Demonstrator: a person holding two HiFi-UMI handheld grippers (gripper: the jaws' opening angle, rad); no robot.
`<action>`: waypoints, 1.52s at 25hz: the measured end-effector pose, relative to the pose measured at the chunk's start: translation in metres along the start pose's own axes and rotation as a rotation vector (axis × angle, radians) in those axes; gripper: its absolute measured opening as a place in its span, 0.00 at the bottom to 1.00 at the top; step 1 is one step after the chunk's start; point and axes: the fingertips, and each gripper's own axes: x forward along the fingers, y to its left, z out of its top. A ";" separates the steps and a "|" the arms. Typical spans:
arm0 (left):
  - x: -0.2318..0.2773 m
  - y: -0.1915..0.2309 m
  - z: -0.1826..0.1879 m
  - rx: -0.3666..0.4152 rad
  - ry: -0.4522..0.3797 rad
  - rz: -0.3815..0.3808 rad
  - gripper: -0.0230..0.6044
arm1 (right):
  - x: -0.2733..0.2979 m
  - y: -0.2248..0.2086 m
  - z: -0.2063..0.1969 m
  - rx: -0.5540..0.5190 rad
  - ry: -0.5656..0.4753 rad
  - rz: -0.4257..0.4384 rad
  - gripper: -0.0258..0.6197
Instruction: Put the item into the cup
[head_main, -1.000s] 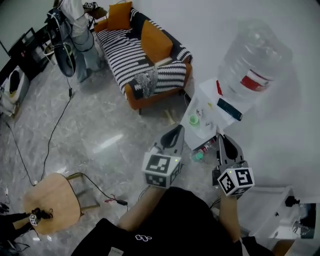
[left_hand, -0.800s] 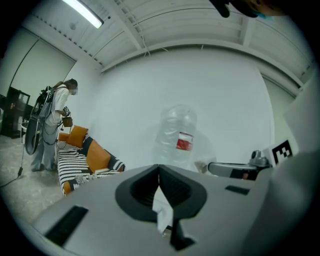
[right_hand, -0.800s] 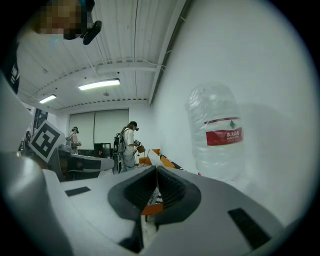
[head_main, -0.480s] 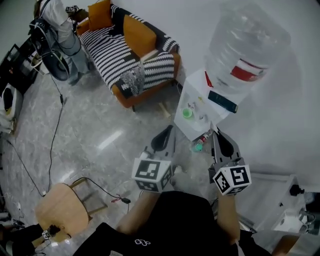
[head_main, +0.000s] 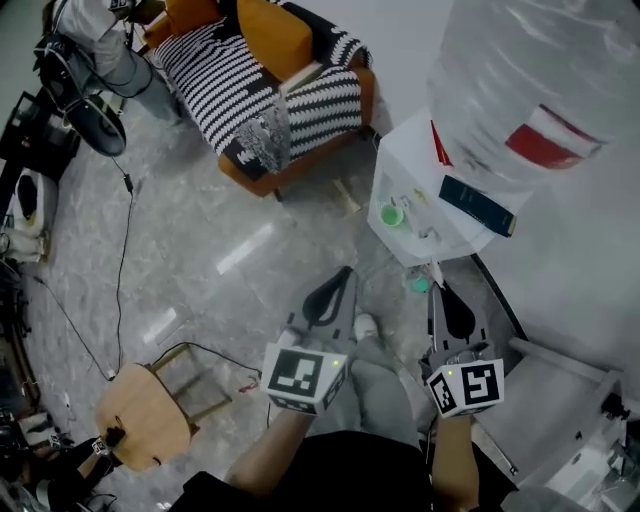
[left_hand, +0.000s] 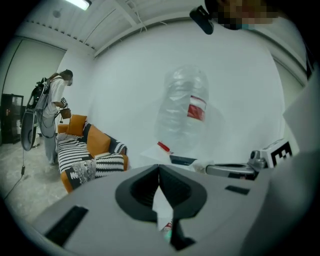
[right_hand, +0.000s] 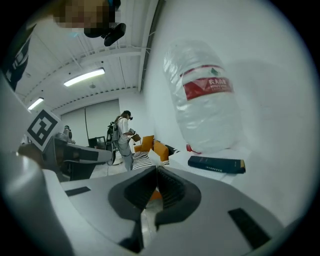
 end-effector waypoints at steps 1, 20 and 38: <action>0.007 0.005 -0.007 0.003 0.009 0.004 0.06 | 0.007 -0.004 -0.009 0.005 0.003 -0.001 0.06; 0.113 0.058 -0.176 -0.111 0.115 0.059 0.06 | 0.122 -0.038 -0.183 -0.085 0.087 -0.052 0.06; 0.109 0.111 -0.253 -0.192 0.155 0.175 0.06 | 0.211 -0.059 -0.259 -0.309 0.156 -0.151 0.06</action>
